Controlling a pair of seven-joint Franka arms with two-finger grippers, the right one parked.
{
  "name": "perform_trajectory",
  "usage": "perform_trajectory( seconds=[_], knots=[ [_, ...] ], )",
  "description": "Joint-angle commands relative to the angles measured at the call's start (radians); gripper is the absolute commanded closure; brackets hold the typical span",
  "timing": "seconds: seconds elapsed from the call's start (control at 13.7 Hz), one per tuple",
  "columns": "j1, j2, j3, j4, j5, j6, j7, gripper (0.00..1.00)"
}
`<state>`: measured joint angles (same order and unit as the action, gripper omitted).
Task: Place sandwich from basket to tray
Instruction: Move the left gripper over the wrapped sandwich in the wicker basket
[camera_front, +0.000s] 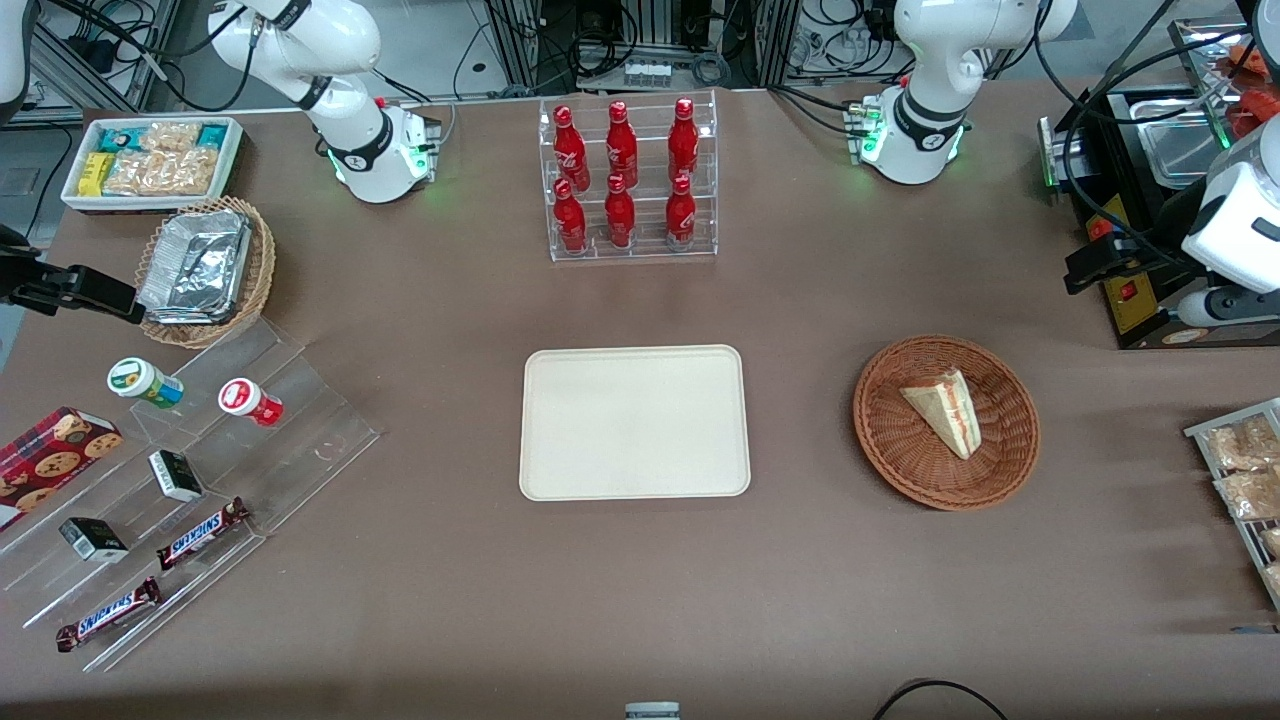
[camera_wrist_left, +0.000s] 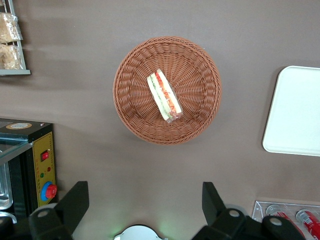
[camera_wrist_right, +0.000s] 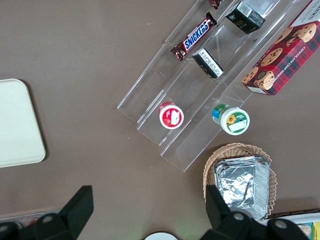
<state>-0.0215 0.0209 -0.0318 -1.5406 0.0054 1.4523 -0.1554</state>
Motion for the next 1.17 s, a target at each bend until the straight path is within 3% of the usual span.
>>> perform_trajectory(
  seconds=[0.0, 0.29, 0.58, 1.09],
  knots=[
    [0.005, 0.013, -0.007, 0.030, 0.007, -0.020, 0.010, 0.00],
    [0.006, 0.024, -0.005, -0.002, 0.001, 0.008, 0.002, 0.00],
    [0.008, -0.024, -0.004, -0.202, 0.001, 0.189, -0.010, 0.00],
    [0.005, -0.016, -0.005, -0.415, 0.010, 0.465, -0.301, 0.00]
  ],
)
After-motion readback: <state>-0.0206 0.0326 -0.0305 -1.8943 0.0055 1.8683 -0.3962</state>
